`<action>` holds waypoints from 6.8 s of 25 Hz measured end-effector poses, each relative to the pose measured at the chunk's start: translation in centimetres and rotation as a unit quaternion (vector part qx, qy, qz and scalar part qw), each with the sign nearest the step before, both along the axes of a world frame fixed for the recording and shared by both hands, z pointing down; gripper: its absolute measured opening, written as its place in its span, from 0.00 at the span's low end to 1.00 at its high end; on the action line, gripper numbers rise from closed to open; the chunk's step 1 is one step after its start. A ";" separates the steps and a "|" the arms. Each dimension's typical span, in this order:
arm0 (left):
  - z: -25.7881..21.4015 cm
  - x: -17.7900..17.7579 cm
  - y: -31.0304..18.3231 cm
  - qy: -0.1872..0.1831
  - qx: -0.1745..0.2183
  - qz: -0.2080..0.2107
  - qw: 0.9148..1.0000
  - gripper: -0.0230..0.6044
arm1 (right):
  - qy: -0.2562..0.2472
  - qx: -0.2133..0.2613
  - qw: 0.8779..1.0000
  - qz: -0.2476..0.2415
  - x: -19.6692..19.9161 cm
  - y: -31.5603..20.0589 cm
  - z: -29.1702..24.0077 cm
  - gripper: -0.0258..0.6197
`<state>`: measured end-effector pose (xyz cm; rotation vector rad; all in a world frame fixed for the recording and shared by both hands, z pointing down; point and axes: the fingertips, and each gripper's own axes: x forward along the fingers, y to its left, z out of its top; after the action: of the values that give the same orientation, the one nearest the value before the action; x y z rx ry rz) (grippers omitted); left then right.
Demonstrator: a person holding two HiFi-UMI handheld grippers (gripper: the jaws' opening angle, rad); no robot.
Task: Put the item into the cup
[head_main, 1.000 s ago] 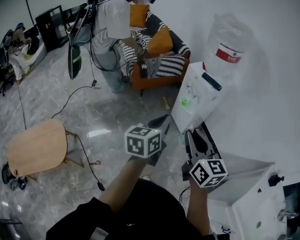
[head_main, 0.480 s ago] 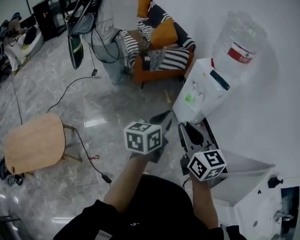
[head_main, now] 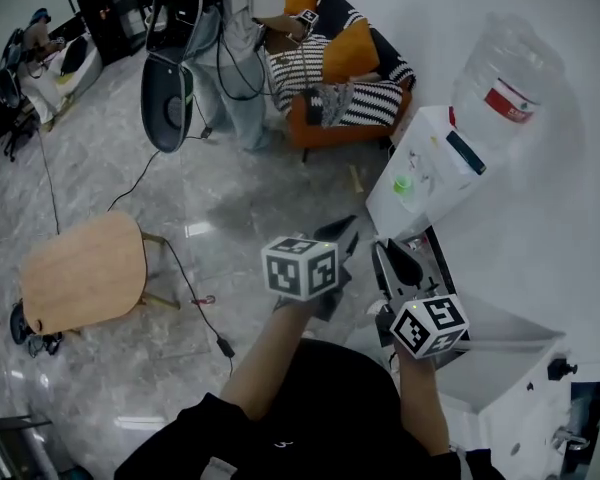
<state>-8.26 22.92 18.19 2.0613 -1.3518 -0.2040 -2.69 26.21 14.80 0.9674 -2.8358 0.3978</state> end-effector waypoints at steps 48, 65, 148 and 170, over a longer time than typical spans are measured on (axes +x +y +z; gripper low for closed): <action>0.9 2.0 -6.5 -0.006 -0.004 0.029 1.000 0.06 | -0.002 -0.037 0.999 0.018 1.0 -4.9 2.7 0.14; 1.4 1.4 -6.5 -0.008 -0.010 0.025 1.000 0.06 | 0.009 -0.032 0.999 0.034 1.3 -5.5 2.6 0.14; 46.0 9.2 -38.9 -0.129 -0.220 0.077 0.964 0.06 | 0.171 -0.064 0.961 0.208 9.1 -49.5 42.9 0.14; 47.7 6.3 -38.9 -0.133 -0.217 0.021 0.967 0.06 | 0.211 -0.045 0.933 0.289 10.4 -54.7 47.5 0.15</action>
<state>-1.98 -16.03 65.88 1.7811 -1.3613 0.3712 7.66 -28.52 62.26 1.6331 -2.0986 0.3145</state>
